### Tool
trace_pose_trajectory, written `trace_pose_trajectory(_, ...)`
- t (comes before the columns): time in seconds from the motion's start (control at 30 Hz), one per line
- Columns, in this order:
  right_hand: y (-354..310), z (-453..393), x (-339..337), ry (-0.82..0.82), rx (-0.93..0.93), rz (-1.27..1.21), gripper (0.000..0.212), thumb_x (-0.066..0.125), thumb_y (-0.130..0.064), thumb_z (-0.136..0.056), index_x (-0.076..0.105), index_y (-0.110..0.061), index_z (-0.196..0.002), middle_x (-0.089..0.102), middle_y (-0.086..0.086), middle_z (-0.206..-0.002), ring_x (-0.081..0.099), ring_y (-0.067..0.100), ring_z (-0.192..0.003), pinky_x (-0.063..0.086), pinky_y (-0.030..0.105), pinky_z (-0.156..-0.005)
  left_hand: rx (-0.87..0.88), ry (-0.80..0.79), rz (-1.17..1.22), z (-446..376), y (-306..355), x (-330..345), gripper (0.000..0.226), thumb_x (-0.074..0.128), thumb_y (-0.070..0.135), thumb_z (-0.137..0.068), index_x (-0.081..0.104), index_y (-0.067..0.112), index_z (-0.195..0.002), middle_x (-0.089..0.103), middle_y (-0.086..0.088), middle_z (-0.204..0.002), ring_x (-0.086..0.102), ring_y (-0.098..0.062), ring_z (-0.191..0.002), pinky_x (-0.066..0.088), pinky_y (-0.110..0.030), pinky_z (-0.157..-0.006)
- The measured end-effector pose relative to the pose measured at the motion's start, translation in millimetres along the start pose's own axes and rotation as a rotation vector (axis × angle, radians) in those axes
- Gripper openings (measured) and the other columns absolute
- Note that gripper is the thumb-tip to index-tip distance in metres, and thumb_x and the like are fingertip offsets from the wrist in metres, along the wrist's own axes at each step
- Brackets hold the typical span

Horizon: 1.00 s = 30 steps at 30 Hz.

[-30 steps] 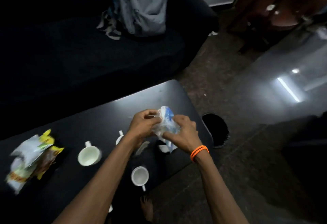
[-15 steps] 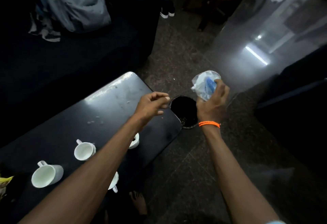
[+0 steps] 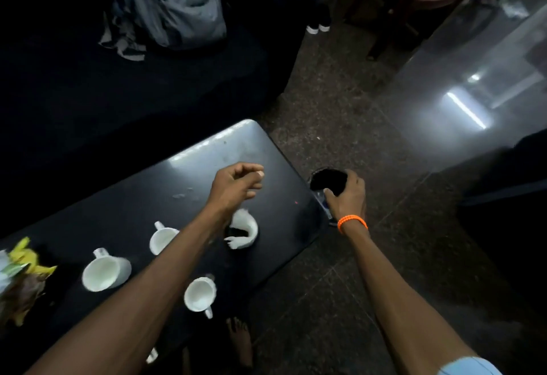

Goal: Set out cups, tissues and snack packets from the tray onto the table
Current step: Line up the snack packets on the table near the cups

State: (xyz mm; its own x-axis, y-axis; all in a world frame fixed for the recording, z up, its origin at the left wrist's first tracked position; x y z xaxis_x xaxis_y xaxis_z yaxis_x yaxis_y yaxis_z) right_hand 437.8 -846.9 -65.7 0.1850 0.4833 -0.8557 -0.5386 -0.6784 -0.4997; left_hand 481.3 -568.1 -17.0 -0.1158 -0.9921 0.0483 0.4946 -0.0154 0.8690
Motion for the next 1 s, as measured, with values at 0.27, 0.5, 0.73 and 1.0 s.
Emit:
trace_pose_trajectory(0.27, -172, 60, 60, -0.146, -0.357, -0.229, 0.061, 0.082, -0.013, -0.08, 0.057, -0.004, -0.135, 0.064, 0.019, -0.123, 0.065, 0.034, -0.101, 0.051, 0.039, -0.093, 0.058, 0.293, 0.165, 31, 13, -143, 0.011, 0.068, 0.011, -0.093, 0.074, 0.02, -0.094, 0.073, 0.001, -0.083, 0.069, -0.012, -0.073, 0.051, -0.022, -0.065)
trace_pose_trajectory(0.5, -315, 195, 150, -0.524, -0.491, -0.42, 0.037, 0.078, -0.018, -0.084, 0.066, -0.017, -0.119, 0.072, 0.006, -0.095, 0.066, 0.004, -0.068, 0.055, 0.016, -0.064, 0.06, 0.763, 0.207, 99, -41, -310, 0.013, 0.066, 0.005, -0.092, 0.076, 0.01, -0.101, 0.073, -0.002, -0.084, 0.066, -0.009, -0.07, 0.048, -0.012, -0.058)
trace_pose_trajectory(0.73, -373, 329, 245, -0.836, -0.724, -0.159, 0.043, 0.079, -0.023, -0.082, 0.069, -0.009, -0.122, 0.072, 0.013, -0.114, 0.067, 0.025, -0.099, 0.056, 0.04, -0.093, -0.276, 1.228, 0.196, 173, -135, -421, 0.022, 0.069, 0.017, -0.088, 0.073, 0.008, -0.108, 0.072, -0.004, -0.102, 0.066, -0.023, -0.092, 0.047, -0.027, -0.07)
trace_pose_trajectory(1.0, -387, 385, 334, -0.724, -1.344, 0.45, 0.085, 0.074, -0.023, -0.087, 0.028, -0.035, -0.157, 0.019, 0.009, -0.169, 0.018, 0.034, -0.154, 0.031, 0.05, -0.116, -0.305, 1.001, 0.168, 179, -169, -451, 0.009, 0.067, 0.029, -0.088, 0.074, 0.026, -0.084, 0.077, 0.004, -0.09, 0.072, -0.016, -0.087, 0.057, -0.033, -0.072)
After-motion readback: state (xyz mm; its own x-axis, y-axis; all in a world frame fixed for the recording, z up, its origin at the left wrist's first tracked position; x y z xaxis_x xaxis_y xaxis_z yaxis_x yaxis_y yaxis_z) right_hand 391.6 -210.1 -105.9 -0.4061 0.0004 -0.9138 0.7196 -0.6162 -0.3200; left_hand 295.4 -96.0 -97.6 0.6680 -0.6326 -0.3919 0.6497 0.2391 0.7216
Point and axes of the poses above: each hand's wrist, its own z-axis away from the middle knuckle, its own x-axis out of the palm, y = z × x, the point moved 3 cm from there along -z, towards the middle knuckle
